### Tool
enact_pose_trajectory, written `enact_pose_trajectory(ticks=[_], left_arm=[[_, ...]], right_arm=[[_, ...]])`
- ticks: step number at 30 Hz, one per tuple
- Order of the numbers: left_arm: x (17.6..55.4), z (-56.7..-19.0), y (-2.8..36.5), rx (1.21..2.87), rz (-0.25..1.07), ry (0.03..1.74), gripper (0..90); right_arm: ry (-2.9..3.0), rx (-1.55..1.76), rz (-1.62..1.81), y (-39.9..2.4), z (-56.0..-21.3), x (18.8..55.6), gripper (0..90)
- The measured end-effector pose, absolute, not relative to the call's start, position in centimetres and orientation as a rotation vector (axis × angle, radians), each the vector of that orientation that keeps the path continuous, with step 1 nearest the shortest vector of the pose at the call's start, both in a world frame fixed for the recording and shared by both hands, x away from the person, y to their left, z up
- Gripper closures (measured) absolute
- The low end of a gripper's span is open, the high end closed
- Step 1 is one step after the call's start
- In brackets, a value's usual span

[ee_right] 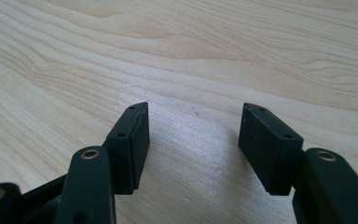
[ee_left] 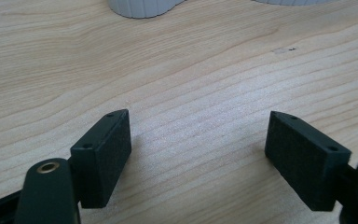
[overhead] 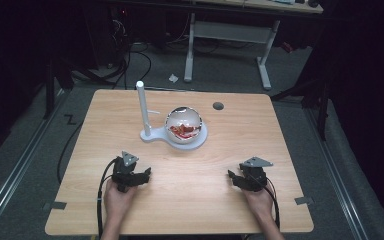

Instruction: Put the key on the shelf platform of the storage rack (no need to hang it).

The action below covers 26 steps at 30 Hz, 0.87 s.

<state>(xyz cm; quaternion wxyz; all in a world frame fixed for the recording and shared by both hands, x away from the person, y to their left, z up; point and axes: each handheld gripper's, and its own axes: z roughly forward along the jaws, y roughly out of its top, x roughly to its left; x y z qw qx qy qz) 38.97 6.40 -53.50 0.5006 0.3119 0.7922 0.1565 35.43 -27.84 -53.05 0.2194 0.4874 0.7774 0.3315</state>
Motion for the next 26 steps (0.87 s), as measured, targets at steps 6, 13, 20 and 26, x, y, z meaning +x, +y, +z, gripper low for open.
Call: enact_pose_trajectory(ticks=[6,13,20,26], left_arm=[[38.97,-53.52,6.39,0.752,0.383,1.917,22.6],[38.94,-53.54,6.41,0.750,0.387,1.917,22.6],[38.88,-53.54,6.43,0.750,0.391,1.917,22.6],[38.88,-53.55,6.44,0.750,0.392,1.917,22.6]], right_arm=[[2.149,1.350,0.912,-27.80,-53.06,35.42,42.3],[2.149,1.350,0.912,-27.80,-53.06,35.42,42.2],[2.149,1.350,0.913,-27.81,-53.07,35.42,42.3],[2.149,1.351,0.913,-27.81,-53.06,35.41,42.0]])
